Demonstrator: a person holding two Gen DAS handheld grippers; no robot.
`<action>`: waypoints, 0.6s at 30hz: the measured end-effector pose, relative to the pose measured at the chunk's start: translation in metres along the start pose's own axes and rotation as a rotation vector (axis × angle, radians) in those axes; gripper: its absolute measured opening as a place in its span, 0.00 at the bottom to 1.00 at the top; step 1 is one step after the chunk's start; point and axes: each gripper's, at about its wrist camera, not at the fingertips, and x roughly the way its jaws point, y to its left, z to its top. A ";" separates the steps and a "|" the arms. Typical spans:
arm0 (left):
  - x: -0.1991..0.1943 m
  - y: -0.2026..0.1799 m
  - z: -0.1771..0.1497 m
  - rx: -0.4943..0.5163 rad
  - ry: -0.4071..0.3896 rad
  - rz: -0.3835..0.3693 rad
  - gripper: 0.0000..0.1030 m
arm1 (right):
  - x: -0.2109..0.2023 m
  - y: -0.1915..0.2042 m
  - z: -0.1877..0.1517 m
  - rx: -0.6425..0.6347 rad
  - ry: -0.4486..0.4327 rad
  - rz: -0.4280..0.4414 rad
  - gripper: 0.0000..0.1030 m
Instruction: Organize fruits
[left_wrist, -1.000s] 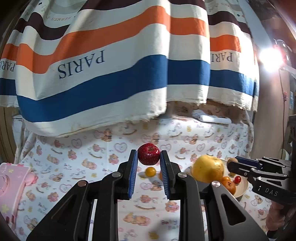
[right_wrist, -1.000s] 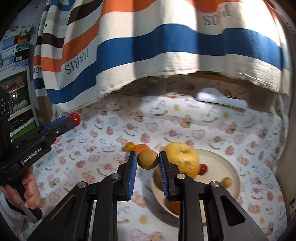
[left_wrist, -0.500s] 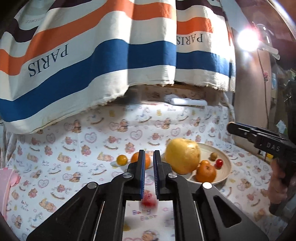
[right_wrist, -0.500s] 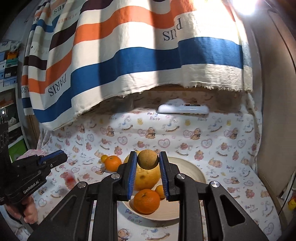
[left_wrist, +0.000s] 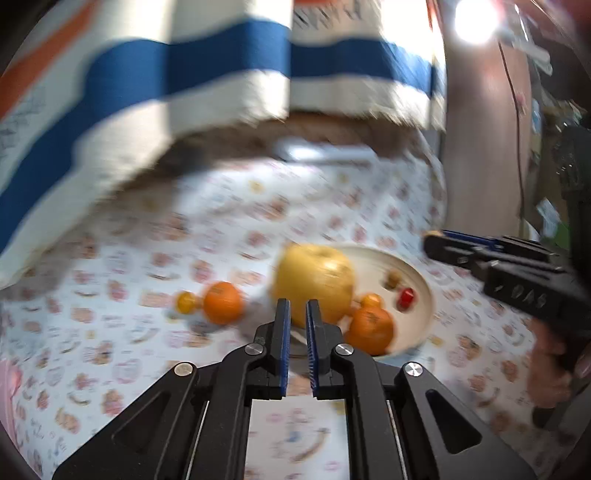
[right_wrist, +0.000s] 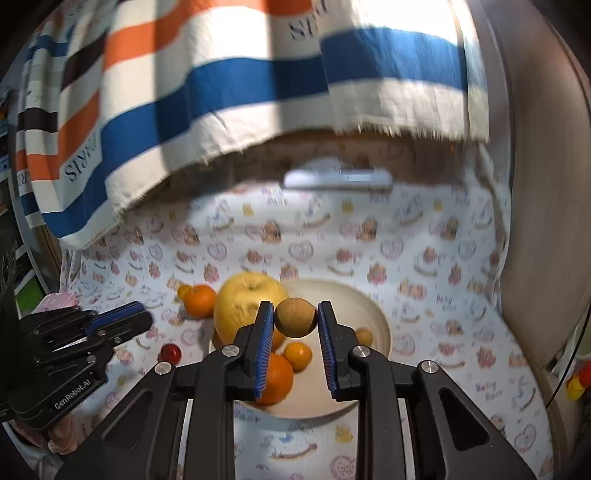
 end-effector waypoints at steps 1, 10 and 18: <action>0.005 -0.006 0.003 -0.002 0.015 -0.015 0.08 | 0.003 -0.001 -0.001 0.000 0.014 -0.008 0.25; 0.050 -0.037 -0.007 0.023 0.179 -0.037 0.08 | 0.035 -0.016 -0.011 0.043 0.218 -0.017 0.25; 0.055 -0.030 -0.011 0.013 0.196 -0.014 0.08 | 0.047 -0.023 -0.015 0.066 0.278 -0.016 0.25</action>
